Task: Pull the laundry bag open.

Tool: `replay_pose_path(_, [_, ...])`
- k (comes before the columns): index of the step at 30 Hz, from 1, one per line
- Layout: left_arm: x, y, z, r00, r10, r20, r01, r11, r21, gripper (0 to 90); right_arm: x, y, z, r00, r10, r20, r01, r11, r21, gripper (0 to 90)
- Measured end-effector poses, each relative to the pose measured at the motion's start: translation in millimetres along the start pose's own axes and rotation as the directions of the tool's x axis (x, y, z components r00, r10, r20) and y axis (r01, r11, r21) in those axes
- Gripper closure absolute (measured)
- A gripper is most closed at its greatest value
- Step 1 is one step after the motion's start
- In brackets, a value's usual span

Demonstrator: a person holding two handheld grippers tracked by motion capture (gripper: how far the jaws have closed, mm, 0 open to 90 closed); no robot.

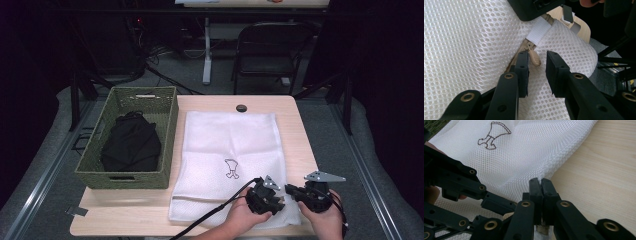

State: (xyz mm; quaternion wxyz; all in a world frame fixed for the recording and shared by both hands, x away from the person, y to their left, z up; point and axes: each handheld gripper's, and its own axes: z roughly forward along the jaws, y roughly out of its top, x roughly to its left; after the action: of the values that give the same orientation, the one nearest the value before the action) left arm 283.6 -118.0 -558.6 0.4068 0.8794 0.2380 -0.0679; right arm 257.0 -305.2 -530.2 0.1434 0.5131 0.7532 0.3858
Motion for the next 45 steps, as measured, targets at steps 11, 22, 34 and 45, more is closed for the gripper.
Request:
replay_pose_path(11, [2.3, 1.3, -2.0, 0.9997, -0.003, -0.023, 0.003, 0.9997, -0.024, 79.4, -0.3, -0.1, 0.3, 1.0, 0.001, -0.006, -0.001, 1.0, 0.0, 88.5])
replay_pose_path(22, [2.4, 1.8, -3.7, 0.9996, -0.007, -0.028, 0.006, 0.999, -0.043, 84.9, -2.1, -0.5, 0.7, 1.0, 0.004, -0.007, -0.004, 1.0, 0.003, 88.5])
replay_pose_path(34, [2.7, 2.0, -4.8, 0.9996, -0.014, -0.023, 0.013, 0.9988, -0.046, 87.2, -4.1, -1.1, 0.5, 0.9998, 0.017, -0.01, -0.017, 1.0, 0.004, 88.5])
replay_pose_path(45, [3.1, 1.9, -5.6, 0.9998, -0.017, -0.013, 0.016, 0.9983, -0.056, 87.2, -4.1, -1.1, -0.1, 0.9998, 0.018, -0.01, -0.018, 1.0, 0.0, 88.5])
